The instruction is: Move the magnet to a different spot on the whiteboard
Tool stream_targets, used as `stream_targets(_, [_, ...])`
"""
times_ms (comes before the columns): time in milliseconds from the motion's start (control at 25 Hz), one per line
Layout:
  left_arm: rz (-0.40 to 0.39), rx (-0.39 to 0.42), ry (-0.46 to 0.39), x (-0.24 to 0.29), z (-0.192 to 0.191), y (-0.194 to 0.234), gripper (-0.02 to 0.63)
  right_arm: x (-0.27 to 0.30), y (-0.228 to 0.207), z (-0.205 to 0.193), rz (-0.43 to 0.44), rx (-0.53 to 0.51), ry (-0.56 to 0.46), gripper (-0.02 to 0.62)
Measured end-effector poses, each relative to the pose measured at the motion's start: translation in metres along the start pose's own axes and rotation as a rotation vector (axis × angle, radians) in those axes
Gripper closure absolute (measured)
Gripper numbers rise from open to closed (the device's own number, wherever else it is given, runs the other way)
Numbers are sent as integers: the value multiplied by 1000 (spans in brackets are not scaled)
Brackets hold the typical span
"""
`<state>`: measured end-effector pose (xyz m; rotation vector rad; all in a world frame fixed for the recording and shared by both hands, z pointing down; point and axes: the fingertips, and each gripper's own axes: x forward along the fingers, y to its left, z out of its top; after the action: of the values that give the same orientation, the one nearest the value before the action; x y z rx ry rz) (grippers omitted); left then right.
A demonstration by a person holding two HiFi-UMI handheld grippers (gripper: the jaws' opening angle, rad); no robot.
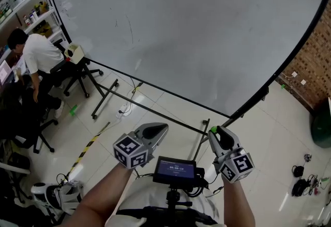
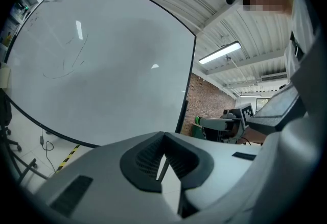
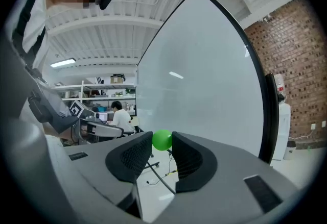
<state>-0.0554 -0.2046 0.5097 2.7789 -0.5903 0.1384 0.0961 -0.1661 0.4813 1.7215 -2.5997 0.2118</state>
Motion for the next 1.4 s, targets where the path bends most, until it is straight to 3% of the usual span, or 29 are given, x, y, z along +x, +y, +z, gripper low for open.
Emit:
stream_targets(400, [5, -9, 33, -5, -16, 8, 577, 2, 0, -17, 4, 58, 6, 442])
stream_targets(840, [12, -17, 48, 11, -19, 15, 575, 6, -13, -17, -4, 14, 31, 442])
stream_targets(1160, [-4, -8, 39, 24, -11, 14, 575, 15, -19, -6, -19, -90, 53, 442])
stream_targets(1400, [-15, 8, 49, 27, -13, 10, 575, 27, -21, 22, -65, -278, 62, 442])
